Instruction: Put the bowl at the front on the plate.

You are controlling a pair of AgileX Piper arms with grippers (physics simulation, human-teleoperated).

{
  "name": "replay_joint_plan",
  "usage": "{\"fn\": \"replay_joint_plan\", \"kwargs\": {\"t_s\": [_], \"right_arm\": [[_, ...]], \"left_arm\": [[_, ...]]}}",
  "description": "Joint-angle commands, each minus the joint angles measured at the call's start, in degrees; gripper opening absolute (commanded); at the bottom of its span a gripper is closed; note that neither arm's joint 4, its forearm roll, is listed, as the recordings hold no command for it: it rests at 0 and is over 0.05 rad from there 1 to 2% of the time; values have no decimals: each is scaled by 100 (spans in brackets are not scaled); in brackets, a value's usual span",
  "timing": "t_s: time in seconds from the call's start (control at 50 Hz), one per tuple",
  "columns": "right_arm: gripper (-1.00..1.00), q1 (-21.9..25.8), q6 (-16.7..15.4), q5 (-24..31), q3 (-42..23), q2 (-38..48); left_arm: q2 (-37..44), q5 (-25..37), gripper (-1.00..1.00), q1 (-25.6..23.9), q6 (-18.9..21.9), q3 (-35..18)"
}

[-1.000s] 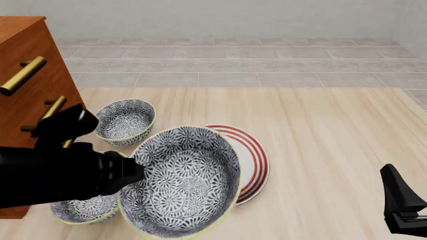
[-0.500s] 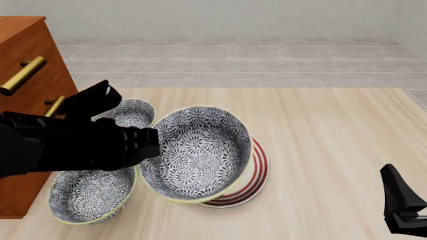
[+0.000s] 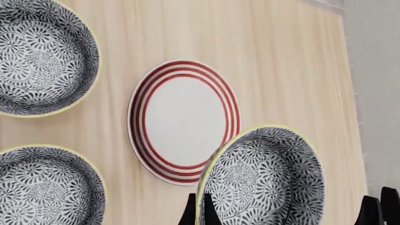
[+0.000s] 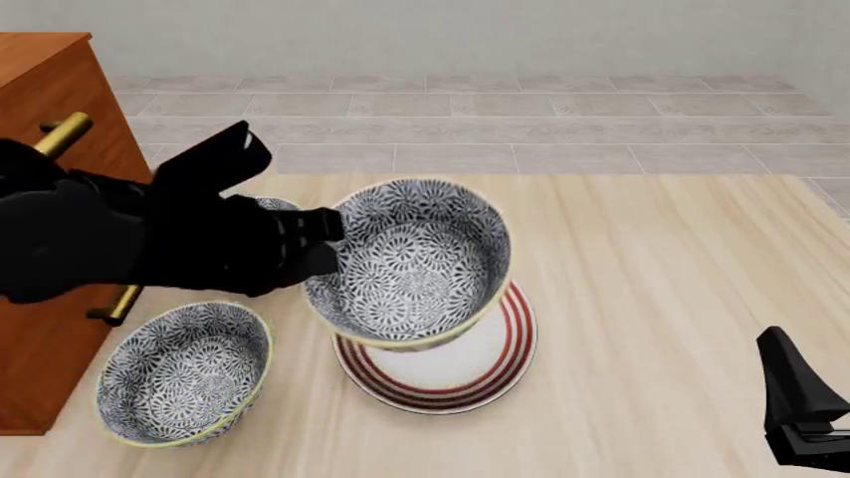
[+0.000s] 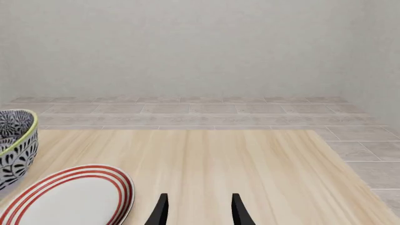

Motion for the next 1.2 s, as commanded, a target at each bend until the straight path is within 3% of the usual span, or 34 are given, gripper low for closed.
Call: {"fn": "replay_joint_plan", "kwargs": {"t_s": [0.02, 0.18, 1.2], "right_arm": [[100, 1, 0, -30, 26, 3], [100, 0, 1, -30, 26, 3], [100, 0, 1, -31, 26, 3]], "left_arm": [[308, -84, -100, 98, 29, -263], [483, -344, -100, 45, -92, -241], [1846, -882, -100, 714, 38, -916]]}}
